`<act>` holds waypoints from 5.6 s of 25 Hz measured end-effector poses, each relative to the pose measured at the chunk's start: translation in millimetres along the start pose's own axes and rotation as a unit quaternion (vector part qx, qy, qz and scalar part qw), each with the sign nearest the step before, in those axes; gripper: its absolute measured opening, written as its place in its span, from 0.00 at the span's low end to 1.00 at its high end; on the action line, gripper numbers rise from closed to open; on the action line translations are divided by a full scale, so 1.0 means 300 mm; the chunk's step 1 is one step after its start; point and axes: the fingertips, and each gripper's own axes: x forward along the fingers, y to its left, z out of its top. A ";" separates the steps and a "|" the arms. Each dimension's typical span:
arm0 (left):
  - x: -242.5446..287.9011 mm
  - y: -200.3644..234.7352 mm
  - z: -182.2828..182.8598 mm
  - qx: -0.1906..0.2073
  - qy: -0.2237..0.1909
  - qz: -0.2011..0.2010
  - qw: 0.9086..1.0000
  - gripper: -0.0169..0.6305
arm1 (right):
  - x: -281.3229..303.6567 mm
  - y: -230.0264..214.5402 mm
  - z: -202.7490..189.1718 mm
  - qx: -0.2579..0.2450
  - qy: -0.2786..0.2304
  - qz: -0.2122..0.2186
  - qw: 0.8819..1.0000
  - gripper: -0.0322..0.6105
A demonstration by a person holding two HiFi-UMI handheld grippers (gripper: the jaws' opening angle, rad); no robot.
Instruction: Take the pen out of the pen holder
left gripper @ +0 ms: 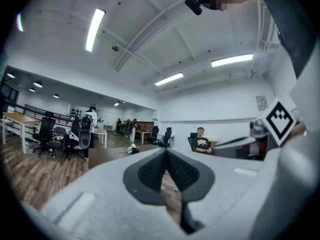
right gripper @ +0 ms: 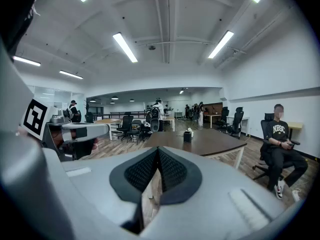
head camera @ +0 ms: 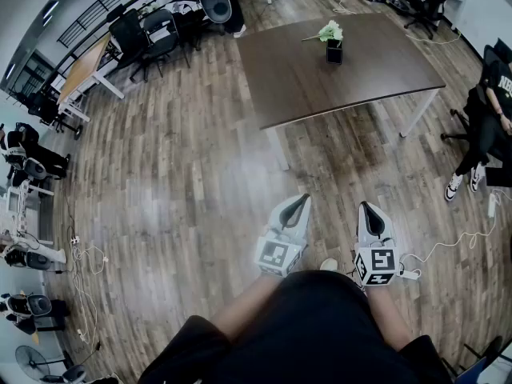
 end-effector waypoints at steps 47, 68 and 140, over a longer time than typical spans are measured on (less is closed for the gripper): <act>0.786 0.295 -0.147 -0.034 0.022 -0.007 0.999 0.03 | 0.667 -0.492 0.037 0.000 0.035 0.027 0.999 0.05; 1.335 0.989 -0.054 -0.055 0.006 -0.039 0.998 0.03 | 1.474 -0.616 0.246 0.012 0.066 -0.028 0.997 0.05; 2.917 1.457 -0.215 -0.070 0.097 0.105 0.987 0.03 | 3.123 -1.649 0.280 -0.012 0.195 0.178 0.964 0.24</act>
